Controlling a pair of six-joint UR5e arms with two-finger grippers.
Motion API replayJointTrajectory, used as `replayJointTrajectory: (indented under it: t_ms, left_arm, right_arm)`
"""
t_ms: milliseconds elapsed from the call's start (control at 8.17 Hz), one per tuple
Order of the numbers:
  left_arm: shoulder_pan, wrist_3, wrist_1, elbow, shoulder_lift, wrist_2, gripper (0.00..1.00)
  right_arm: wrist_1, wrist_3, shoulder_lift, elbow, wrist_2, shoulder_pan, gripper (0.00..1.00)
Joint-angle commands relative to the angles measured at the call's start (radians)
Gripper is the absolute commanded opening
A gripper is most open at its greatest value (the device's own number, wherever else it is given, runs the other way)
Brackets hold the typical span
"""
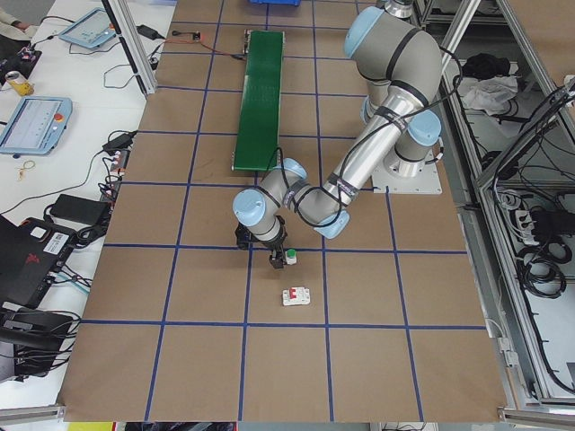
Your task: Move button from left to right
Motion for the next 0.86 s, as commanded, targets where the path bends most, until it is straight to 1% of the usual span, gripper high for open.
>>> replayJointTrajectory:
  t_ms: [0,245,367,490,612,735]
  left_arm:
    - [0.014,-0.004,0.042,-0.035,-0.003,0.008,1.0]
    - [0.014,-0.004,0.103,-0.07,-0.005,0.008,1.0]
    - [0.014,-0.004,0.114,-0.075,-0.005,0.007,1.0]
    - [0.014,-0.004,0.125,-0.075,-0.005,0.004,0.84]
    - [0.014,-0.007,0.131,-0.075,-0.005,0.001,0.42]
    - [0.014,-0.007,0.131,-0.075,-0.005,-0.001,0.16]
  right_arm:
    - [0.0,0.0,0.0,0.0,0.0,0.0,1.0]
    - [0.0,0.0,0.0,0.0,0.0,0.0,1.0]
    - [0.0,0.0,0.0,0.0,0.0,0.0,1.0]
    - [0.0,0.0,0.0,0.0,0.0,0.0,1.0]
    - [0.0,0.0,0.0,0.0,0.0,0.0,1.0]
    - [0.0,0.0,0.0,0.0,0.0,0.0,1.0]
